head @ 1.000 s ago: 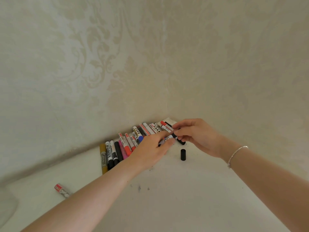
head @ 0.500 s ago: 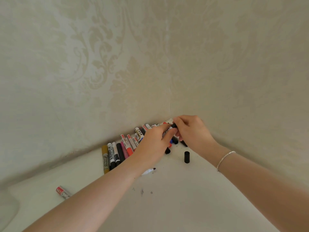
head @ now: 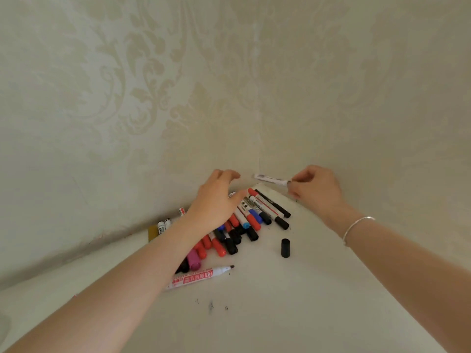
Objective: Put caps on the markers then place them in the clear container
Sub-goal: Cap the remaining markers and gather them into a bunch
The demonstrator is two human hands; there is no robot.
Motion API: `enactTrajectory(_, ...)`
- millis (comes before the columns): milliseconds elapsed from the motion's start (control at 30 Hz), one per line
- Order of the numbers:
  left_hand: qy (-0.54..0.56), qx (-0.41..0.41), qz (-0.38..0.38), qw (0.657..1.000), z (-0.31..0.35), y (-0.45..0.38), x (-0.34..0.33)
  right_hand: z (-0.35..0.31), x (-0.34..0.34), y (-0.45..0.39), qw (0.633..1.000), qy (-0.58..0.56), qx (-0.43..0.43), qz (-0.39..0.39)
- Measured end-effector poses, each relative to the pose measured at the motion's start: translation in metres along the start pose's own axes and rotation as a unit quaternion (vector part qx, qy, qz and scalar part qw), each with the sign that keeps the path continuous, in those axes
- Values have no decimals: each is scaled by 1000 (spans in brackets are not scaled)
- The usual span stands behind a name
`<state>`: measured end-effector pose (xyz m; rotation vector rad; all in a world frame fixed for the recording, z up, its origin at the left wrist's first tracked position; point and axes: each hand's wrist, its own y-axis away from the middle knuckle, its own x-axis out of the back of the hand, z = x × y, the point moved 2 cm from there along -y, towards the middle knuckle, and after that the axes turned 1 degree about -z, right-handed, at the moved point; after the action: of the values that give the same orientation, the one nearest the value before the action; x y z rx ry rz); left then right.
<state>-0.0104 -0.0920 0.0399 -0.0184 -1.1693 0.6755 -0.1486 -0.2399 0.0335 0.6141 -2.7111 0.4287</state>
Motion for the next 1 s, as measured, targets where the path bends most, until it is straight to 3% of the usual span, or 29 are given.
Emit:
enactTrajectory(233,12,17,-53,998,-24,4,0,54,-31,-29,993,108,-37,9)
enactTrajectory(500,4,17,-63,998,-34,10,-2,58,-55,-36,989,145,-13,-39)
enactTrajectory(733,39,41,-89,994,-35,28,2,39,-29,-15,988,150,9,-45)
enactTrajectory(800,70,58,-94,991,-35,36,8,31,-20,-3,976,194,10,-97)
enactTrajectory(900,59,65,-92,992,-37,47,18,24,-11,22,916,290,-33,-274)
enactTrajectory(1000,33,74,-92,992,-42,58,27,21,-6,45,881,252,-100,-388)
